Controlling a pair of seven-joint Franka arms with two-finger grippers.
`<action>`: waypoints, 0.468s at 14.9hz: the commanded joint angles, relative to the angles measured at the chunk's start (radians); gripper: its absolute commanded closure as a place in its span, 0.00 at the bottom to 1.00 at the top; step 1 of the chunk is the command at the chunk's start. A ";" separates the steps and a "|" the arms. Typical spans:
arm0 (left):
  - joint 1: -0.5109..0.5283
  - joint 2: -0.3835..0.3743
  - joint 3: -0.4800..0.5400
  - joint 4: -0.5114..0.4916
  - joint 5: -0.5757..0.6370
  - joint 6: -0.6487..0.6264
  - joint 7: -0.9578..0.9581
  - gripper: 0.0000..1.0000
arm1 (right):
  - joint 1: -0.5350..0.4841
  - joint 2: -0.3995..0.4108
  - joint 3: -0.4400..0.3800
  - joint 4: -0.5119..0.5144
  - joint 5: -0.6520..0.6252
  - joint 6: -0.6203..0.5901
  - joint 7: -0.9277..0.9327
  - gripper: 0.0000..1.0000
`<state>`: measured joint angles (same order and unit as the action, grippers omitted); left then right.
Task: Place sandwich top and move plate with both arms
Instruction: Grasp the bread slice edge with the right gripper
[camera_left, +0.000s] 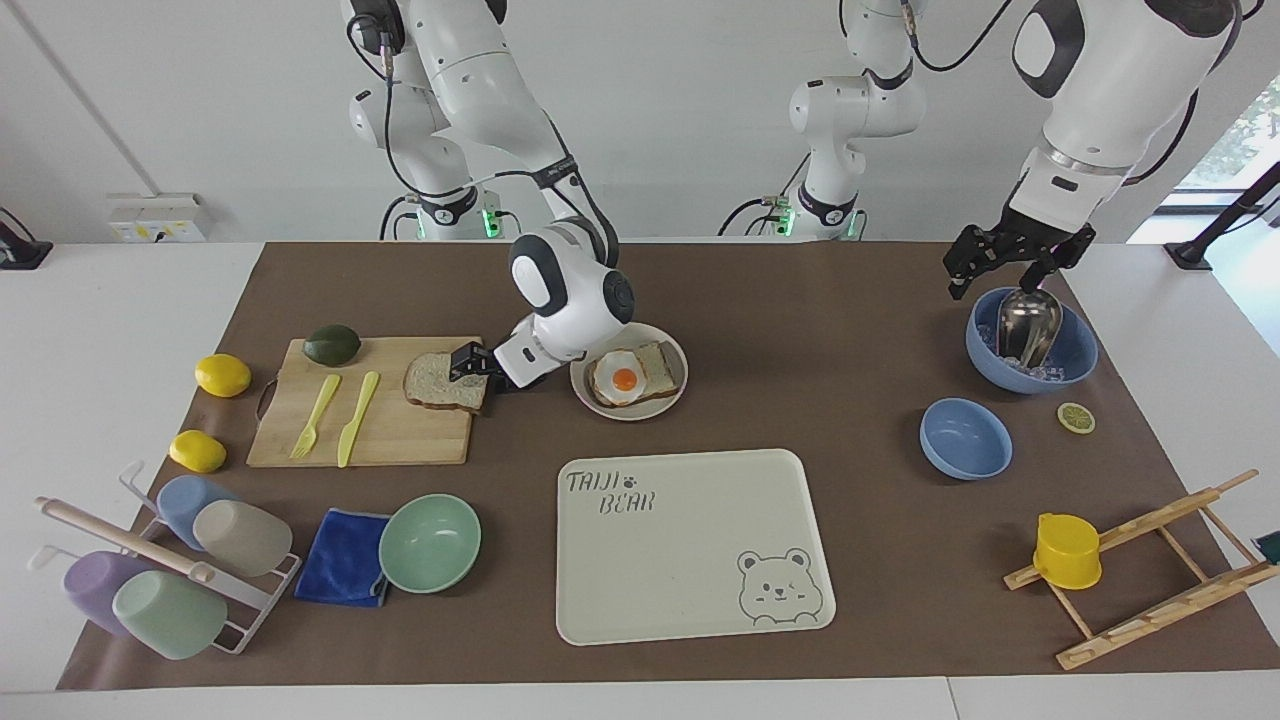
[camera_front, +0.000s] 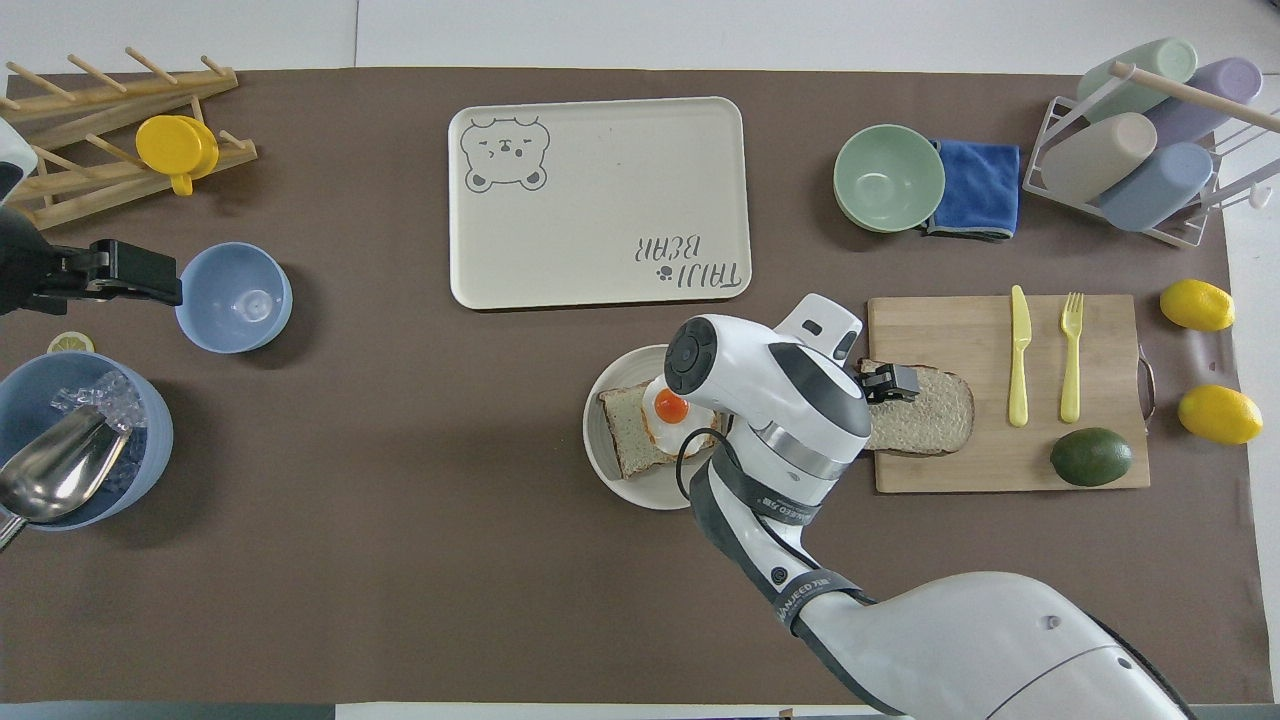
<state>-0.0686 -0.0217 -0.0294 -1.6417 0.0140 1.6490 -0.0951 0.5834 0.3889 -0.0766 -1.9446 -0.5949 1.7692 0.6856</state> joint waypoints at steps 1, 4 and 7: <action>0.007 -0.023 -0.004 -0.020 0.000 -0.012 -0.008 0.00 | -0.007 -0.031 0.005 -0.037 -0.025 0.007 0.017 0.36; 0.007 -0.023 -0.004 -0.020 -0.002 -0.012 -0.008 0.00 | -0.005 -0.036 0.005 -0.049 -0.025 0.010 0.020 0.42; 0.007 -0.023 -0.004 -0.020 0.000 -0.012 -0.009 0.00 | -0.005 -0.038 0.005 -0.050 -0.025 0.010 0.020 0.42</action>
<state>-0.0686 -0.0217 -0.0294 -1.6417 0.0140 1.6489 -0.0951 0.5834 0.3867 -0.0767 -1.9557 -0.5950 1.7689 0.6856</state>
